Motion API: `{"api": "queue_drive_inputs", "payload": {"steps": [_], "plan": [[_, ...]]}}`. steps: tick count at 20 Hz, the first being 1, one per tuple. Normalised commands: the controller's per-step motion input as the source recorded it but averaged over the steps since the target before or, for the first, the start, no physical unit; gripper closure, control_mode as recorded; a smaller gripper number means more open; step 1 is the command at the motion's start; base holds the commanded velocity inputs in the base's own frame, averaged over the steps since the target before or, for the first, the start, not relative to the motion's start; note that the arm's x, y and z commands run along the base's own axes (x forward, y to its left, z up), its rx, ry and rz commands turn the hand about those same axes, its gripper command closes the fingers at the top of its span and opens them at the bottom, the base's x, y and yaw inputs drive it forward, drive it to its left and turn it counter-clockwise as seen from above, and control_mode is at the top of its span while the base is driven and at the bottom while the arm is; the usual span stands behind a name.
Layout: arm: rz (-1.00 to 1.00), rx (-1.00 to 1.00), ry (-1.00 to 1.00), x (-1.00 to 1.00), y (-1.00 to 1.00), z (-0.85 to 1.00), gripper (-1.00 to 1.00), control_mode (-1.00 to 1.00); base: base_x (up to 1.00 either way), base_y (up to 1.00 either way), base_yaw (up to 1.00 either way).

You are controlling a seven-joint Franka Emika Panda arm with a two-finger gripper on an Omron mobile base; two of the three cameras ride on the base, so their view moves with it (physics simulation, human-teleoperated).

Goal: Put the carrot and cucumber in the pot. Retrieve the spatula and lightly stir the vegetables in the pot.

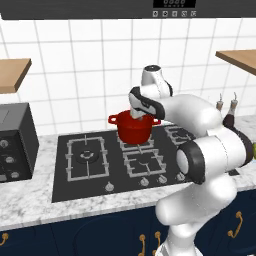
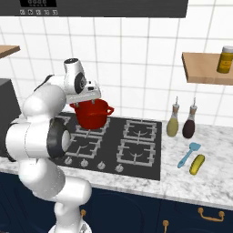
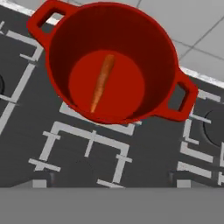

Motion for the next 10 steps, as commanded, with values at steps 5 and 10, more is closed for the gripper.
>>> {"api": "queue_drive_inputs", "payload": {"steps": [5, 10], "plan": [[-0.19, 0.0, 0.0, -0.92, -0.72, 0.01, -1.0, -1.0, 0.0, 0.0, 0.0], [-0.16, 0.0, 0.0, -0.69, -0.82, 0.0, -1.0, -1.0, 0.0, 0.0, 0.0]]}}
